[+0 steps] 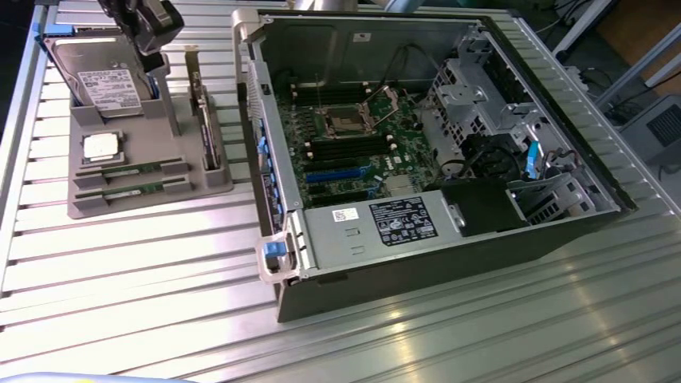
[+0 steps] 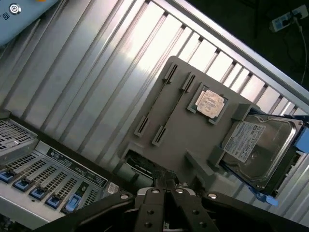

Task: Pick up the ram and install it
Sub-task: 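Pick up the ram and move it above insertion slot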

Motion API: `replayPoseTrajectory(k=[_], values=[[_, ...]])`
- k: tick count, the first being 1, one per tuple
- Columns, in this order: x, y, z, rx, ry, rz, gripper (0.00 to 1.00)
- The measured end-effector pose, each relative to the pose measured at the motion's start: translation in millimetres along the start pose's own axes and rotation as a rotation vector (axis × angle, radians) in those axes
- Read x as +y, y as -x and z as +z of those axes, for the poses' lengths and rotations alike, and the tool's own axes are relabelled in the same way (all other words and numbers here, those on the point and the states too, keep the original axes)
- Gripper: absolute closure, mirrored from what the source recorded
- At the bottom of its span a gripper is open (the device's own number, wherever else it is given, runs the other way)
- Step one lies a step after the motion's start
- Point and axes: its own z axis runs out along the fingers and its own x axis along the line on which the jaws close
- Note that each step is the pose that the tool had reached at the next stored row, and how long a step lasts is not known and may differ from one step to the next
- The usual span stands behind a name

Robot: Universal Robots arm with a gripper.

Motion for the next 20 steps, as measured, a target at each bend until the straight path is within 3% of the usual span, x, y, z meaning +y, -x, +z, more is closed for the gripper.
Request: replayPoseTrajectory(k=[17, 20], values=[[0.1, -0.1, 1.9, 0.0107, -0.0175, 0.296, 0.90], [0.1, -0.1, 2.5, 0.0131, -0.0233, 0.386, 0.90]])
